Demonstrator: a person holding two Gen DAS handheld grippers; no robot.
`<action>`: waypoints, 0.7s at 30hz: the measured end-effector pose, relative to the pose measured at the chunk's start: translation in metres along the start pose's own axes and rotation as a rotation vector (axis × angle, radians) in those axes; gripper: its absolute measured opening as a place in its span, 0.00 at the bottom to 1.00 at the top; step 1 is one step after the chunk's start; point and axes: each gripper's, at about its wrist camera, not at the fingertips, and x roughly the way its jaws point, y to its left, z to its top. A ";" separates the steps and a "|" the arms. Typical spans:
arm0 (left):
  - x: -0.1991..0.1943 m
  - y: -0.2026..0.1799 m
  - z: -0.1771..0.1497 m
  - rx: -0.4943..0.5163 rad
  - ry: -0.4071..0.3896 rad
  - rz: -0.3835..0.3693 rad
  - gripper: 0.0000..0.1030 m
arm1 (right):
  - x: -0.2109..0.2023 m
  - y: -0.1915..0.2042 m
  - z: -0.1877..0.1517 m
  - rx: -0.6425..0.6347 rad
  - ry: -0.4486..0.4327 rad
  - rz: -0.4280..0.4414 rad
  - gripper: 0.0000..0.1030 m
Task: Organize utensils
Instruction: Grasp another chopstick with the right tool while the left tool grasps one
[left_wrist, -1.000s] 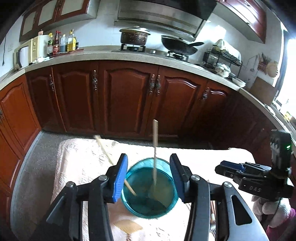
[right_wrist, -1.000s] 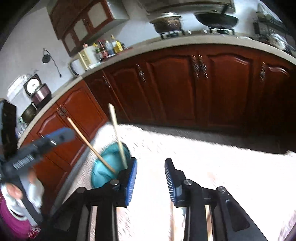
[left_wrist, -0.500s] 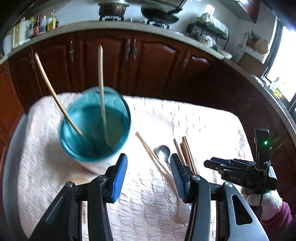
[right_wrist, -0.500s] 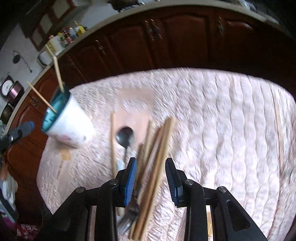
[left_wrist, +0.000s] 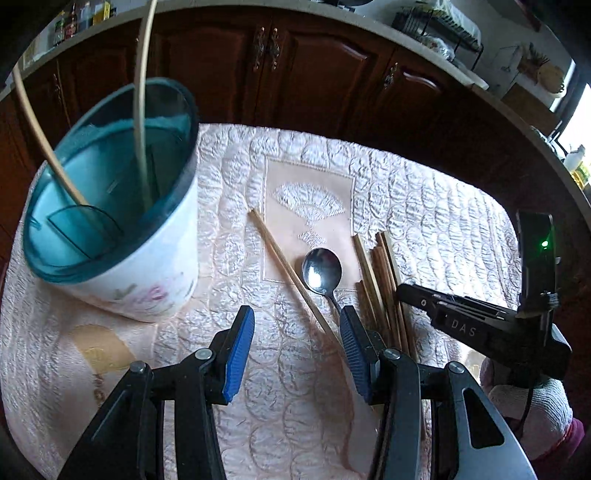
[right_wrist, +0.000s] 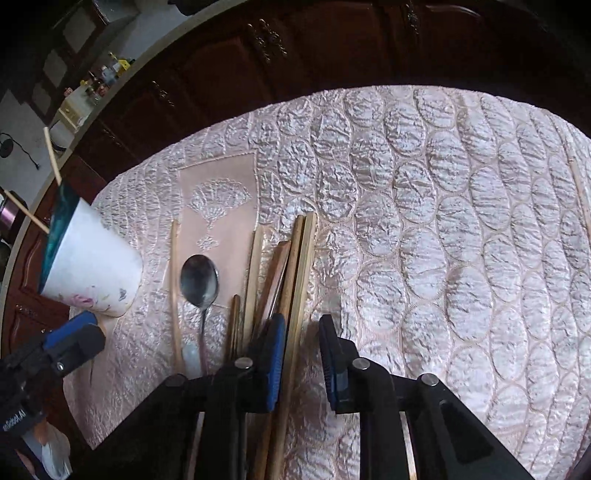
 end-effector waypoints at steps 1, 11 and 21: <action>0.003 0.000 0.001 -0.005 0.006 0.001 0.47 | 0.002 -0.001 0.002 0.007 -0.003 0.010 0.16; 0.043 0.001 0.008 -0.072 0.065 -0.018 0.46 | -0.021 -0.027 -0.012 -0.018 -0.005 -0.006 0.08; 0.078 -0.004 0.008 -0.094 0.093 -0.042 0.15 | -0.051 -0.067 -0.040 -0.011 0.048 -0.010 0.11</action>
